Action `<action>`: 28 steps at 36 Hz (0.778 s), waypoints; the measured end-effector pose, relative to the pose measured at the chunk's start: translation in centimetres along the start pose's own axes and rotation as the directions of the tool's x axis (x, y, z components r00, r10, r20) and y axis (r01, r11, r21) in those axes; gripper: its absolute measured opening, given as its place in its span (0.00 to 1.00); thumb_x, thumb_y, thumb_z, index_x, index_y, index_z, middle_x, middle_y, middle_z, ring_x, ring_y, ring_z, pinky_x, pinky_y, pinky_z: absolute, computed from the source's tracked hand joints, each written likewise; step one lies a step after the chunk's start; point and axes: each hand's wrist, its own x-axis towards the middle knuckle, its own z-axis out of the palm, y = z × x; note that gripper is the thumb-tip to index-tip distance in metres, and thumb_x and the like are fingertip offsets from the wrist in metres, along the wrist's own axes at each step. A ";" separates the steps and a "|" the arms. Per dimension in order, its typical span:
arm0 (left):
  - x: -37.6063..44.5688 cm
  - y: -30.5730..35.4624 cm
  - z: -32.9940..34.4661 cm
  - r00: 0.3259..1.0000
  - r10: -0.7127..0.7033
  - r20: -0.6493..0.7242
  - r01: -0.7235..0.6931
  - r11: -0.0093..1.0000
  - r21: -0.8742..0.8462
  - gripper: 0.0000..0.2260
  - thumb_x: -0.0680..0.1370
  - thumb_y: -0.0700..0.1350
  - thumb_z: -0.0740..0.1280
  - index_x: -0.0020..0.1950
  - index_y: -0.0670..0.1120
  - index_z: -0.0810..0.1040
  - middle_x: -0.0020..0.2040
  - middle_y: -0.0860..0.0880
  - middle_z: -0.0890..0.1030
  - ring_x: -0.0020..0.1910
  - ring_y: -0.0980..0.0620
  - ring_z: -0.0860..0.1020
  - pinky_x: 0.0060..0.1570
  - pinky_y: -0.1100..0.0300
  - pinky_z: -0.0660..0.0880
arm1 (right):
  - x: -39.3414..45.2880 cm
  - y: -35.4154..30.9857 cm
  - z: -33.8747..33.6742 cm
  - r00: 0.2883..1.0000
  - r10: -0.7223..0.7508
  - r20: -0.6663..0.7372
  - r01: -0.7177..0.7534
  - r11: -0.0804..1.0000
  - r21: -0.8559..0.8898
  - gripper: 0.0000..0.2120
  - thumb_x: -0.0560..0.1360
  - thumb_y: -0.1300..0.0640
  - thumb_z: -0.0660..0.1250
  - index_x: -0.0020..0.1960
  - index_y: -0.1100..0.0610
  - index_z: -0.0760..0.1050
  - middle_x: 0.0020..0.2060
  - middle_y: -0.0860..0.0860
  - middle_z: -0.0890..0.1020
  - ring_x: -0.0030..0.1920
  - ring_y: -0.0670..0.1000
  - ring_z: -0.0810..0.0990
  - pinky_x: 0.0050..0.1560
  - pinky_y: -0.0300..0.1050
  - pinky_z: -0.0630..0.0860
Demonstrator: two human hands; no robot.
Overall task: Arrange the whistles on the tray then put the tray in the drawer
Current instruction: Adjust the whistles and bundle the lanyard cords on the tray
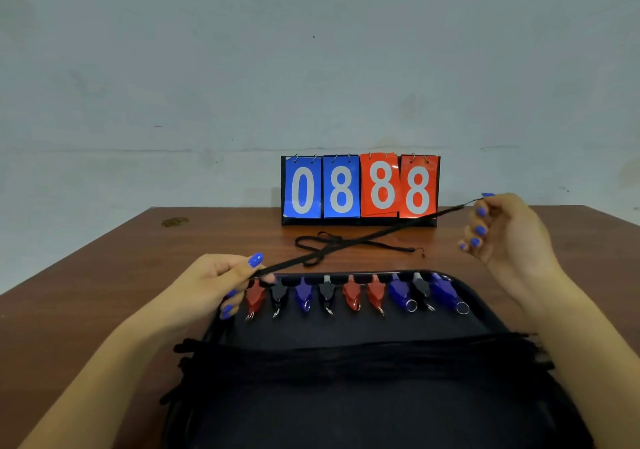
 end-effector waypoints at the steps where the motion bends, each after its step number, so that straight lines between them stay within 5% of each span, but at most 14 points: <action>1: 0.0 0.0 -0.2 1.000 -0.005 0.003 0.005 1.000 0.026 0.31 0.56 0.73 0.69 0.36 0.45 0.83 0.23 0.52 0.60 0.22 0.54 0.61 0.25 0.63 0.65 | 0.3 -0.1 -0.4 0.999 -0.005 -0.037 0.005 1.000 0.024 0.15 0.77 0.56 0.54 0.31 0.56 0.63 0.20 0.48 0.64 0.21 0.48 0.62 0.31 0.45 0.67; 7: -0.7 0.3 -1.5 0.965 -0.085 0.249 0.060 0.992 0.107 0.29 0.58 0.71 0.70 0.41 0.46 0.84 0.24 0.52 0.65 0.25 0.53 0.68 0.32 0.63 0.72 | 1.4 -0.7 -2.7 0.989 0.000 -0.149 0.009 0.998 0.065 0.14 0.73 0.58 0.53 0.30 0.55 0.60 0.19 0.48 0.63 0.20 0.49 0.60 0.31 0.43 0.63; 12: -0.9 0.7 -1.6 0.949 -0.128 0.287 0.076 0.979 0.187 0.31 0.60 0.71 0.69 0.45 0.45 0.84 0.25 0.49 0.67 0.28 0.50 0.72 0.39 0.68 0.74 | 2.0 0.0 -3.1 0.971 0.054 -0.234 -0.110 0.966 -0.233 0.13 0.74 0.58 0.56 0.31 0.57 0.68 0.17 0.48 0.67 0.20 0.49 0.64 0.30 0.43 0.69; 17: -0.9 0.6 -1.5 0.965 -0.109 0.239 0.087 0.991 0.101 0.29 0.58 0.69 0.72 0.40 0.45 0.84 0.24 0.50 0.63 0.25 0.53 0.67 0.34 0.63 0.72 | 1.5 1.1 -2.3 0.980 -0.108 -0.169 -0.044 0.708 -0.705 0.14 0.77 0.58 0.56 0.40 0.61 0.78 0.29 0.54 0.76 0.29 0.51 0.73 0.33 0.42 0.72; 20: -0.9 0.6 -1.5 0.977 -0.084 0.195 0.075 0.996 0.055 0.36 0.58 0.69 0.72 0.42 0.35 0.79 0.24 0.49 0.61 0.24 0.54 0.64 0.32 0.61 0.72 | 1.2 1.4 -2.2 0.976 -0.194 -0.097 0.036 0.590 -0.807 0.13 0.78 0.57 0.57 0.43 0.58 0.78 0.33 0.53 0.78 0.32 0.50 0.75 0.36 0.43 0.73; 23: -0.7 0.5 -1.6 0.992 -0.088 0.089 0.085 0.996 0.035 0.42 0.56 0.70 0.73 0.41 0.29 0.72 0.24 0.48 0.61 0.24 0.53 0.65 0.34 0.59 0.71 | 1.3 1.3 -2.4 0.964 -0.232 -0.129 0.061 0.668 -0.742 0.13 0.79 0.57 0.56 0.47 0.59 0.78 0.33 0.54 0.77 0.31 0.50 0.74 0.33 0.41 0.70; 26: -0.7 0.4 -1.8 0.995 -0.076 0.059 0.075 0.997 0.020 0.27 0.60 0.69 0.71 0.27 0.44 0.74 0.23 0.48 0.66 0.40 0.45 0.74 0.44 0.53 0.70 | 1.4 1.0 -2.6 0.906 -0.360 -0.224 0.142 0.756 -0.639 0.13 0.79 0.57 0.56 0.46 0.59 0.78 0.31 0.54 0.75 0.31 0.50 0.73 0.32 0.41 0.69; 28: -0.7 0.5 -1.8 0.997 -0.064 0.049 0.063 0.998 0.010 0.23 0.61 0.68 0.70 0.27 0.47 0.76 0.24 0.47 0.65 0.41 0.46 0.74 0.45 0.55 0.71 | 1.3 0.7 -2.8 0.861 -0.411 -0.300 0.192 0.808 -0.557 0.13 0.78 0.57 0.56 0.42 0.59 0.77 0.28 0.54 0.72 0.30 0.50 0.72 0.30 0.39 0.70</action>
